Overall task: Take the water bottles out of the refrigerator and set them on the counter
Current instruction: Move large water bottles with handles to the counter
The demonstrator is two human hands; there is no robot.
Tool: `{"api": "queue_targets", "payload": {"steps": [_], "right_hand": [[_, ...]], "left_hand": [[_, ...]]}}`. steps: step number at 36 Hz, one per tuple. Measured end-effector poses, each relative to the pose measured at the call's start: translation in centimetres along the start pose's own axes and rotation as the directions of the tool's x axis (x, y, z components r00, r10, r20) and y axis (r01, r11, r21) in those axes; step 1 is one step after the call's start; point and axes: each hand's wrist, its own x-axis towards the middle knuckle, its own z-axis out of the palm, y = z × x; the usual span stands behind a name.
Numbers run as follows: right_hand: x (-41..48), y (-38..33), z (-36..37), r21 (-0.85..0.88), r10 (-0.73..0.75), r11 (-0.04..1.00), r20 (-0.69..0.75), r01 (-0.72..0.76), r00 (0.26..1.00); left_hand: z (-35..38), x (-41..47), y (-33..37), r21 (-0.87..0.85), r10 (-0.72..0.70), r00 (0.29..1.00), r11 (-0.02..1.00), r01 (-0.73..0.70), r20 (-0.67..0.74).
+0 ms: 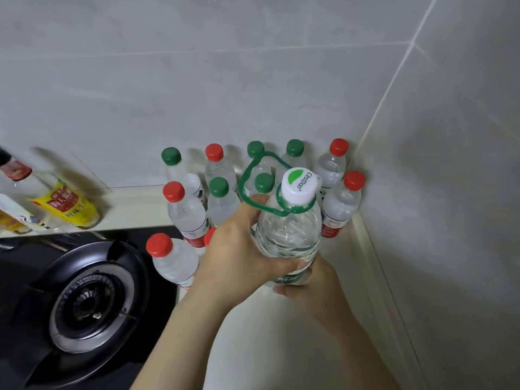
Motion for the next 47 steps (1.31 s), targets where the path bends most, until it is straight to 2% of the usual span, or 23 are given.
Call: {"api": "queue_targets", "payload": {"steps": [9,18,43,47], "right_hand": [[1.1,1.4,0.9,-0.017,0.020,1.000,0.007,-0.020,1.000],[1.5,1.5,1.0,-0.016,0.000,1.000,0.000,0.000,1.000],[0.5,1.3,0.5,0.056,0.017,0.998,0.012,-0.018,1.000],[0.2,0.7,-0.3,0.020,0.008,1.000,0.006,-0.009,1.000]], "left_hand": [[0.3,0.9,-0.3,0.066,-0.002,0.999,0.998,-0.001,0.044],[0.6,1.3,-0.6,0.036,-0.050,0.996,0.998,0.047,0.077],[1.1,0.9,-0.5,0.036,-0.059,0.997,0.998,0.058,0.047],[1.1,0.7,-0.1,0.051,-0.076,0.996,0.996,0.074,0.037]]}}
